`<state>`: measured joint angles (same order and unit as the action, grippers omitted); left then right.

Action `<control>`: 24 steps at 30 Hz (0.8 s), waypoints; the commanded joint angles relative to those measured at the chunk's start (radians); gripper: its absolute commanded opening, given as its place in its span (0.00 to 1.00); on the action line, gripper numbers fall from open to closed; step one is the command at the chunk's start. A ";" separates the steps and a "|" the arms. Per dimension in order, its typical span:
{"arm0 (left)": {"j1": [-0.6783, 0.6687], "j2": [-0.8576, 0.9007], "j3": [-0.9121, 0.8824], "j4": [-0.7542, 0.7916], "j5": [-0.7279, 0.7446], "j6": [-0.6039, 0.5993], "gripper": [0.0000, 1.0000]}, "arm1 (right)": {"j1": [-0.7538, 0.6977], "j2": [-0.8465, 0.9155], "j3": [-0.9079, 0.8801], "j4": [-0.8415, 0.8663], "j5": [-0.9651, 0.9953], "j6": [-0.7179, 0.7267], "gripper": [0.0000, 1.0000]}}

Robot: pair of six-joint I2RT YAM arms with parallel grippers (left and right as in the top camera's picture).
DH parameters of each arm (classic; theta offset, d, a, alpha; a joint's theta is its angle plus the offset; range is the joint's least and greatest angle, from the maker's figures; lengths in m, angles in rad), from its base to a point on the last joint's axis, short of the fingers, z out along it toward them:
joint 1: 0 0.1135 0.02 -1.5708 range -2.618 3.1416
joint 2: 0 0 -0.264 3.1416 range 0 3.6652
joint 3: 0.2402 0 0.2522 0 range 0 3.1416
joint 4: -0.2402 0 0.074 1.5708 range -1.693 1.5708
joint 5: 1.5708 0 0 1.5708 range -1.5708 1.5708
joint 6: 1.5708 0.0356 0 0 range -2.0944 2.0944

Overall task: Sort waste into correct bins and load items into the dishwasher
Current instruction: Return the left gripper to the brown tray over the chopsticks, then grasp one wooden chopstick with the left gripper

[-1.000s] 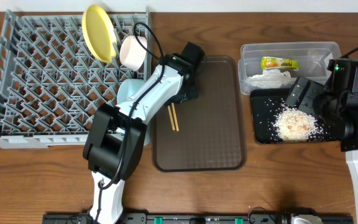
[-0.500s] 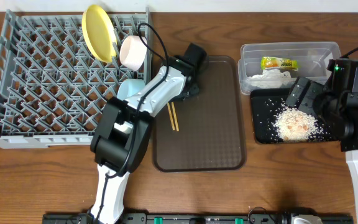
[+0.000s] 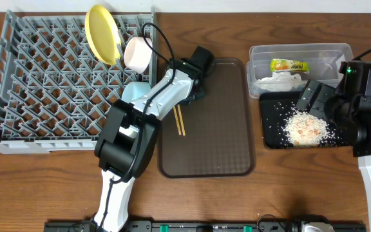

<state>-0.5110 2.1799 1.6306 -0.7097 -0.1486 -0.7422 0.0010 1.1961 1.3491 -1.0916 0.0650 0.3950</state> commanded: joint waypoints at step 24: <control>0.006 0.064 -0.004 0.013 -0.018 -0.045 0.56 | -0.009 0.002 0.010 -0.004 0.013 0.008 0.99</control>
<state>-0.5106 2.2127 1.6310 -0.6907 -0.1539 -0.7761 0.0010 1.1961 1.3491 -1.0924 0.0650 0.3950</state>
